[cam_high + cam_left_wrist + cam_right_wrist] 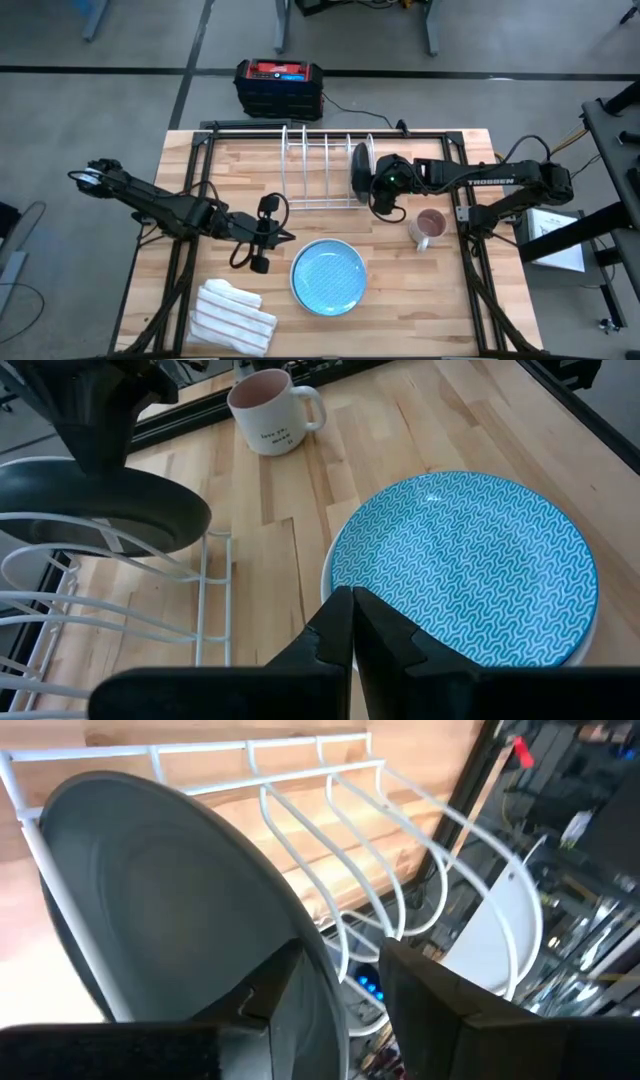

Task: Sort dishes
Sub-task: Put the black plate in the dish rack

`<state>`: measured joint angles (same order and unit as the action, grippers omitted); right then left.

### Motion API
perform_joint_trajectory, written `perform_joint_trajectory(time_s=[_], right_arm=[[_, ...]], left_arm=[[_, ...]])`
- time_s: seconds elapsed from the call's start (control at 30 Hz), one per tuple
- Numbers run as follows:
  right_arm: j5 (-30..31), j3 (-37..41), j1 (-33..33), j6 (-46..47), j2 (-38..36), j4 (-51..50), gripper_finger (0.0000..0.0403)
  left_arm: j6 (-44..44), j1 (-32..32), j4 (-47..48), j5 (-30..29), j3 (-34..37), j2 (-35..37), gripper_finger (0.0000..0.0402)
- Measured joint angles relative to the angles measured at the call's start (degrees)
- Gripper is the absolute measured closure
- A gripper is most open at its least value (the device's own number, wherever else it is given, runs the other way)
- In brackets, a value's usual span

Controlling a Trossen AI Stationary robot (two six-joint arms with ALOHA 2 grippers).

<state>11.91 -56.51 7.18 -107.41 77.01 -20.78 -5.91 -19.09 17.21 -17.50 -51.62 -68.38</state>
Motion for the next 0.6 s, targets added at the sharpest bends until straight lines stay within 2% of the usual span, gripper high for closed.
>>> perform_joint_trajectory(time_s=[0.23, 0.6], right_arm=[[3.2, 0.0, 0.0, 5.3, -0.3, 0.0, 0.025], [7.0, -1.1, -0.2, 8.0, -3.6, 0.3, 0.0231]], left_arm=[[0.0, 0.0, 0.0, 0.0, 0.0, 0.0, 0.0401], [0.0, 0.0, 0.0, 0.0, 0.0, 0.0, 0.0401]])
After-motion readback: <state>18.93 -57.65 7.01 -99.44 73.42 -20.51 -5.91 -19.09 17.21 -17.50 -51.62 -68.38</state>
